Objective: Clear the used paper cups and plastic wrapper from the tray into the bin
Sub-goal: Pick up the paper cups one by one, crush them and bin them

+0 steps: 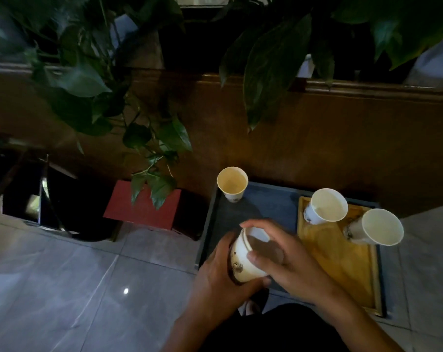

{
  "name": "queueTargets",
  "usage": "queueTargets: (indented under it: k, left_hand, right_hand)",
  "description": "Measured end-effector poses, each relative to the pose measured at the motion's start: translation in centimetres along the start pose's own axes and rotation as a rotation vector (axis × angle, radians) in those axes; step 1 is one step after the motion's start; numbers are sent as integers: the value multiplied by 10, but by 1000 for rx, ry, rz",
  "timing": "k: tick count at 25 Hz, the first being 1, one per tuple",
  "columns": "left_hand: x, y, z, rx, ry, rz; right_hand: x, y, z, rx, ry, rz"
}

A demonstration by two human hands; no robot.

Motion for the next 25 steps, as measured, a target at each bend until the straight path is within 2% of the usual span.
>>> queueTargets:
  k: [3, 7, 14, 20, 25]
  left_hand:
    - [1, -9, -3, 23, 5, -48]
    - [6, -31, -16, 52, 40, -55]
    - [12, -94, -44, 10, 96, 36]
    - [25, -145, -49, -69, 75, 134]
    - [28, -162, -46, -121, 113, 186]
  right_hand:
    - [6, -4, -10, -11, 65, 174]
    - [28, -6, -37, 15, 185, 543]
    - [72, 25, -82, 156, 120, 939]
    - [94, 44, -88, 150, 163, 1049]
    - [105, 51, -90, 178, 99, 1043]
Point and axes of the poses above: each hand's wrist, its own z-axis away from the middle knuckle, its own x-axis out of the palm, y = z × x, the point moved 6 cm from there along -z, towards the middle knuckle, and after that the axes turned 13 degrees about z, right-handed, at the moved point
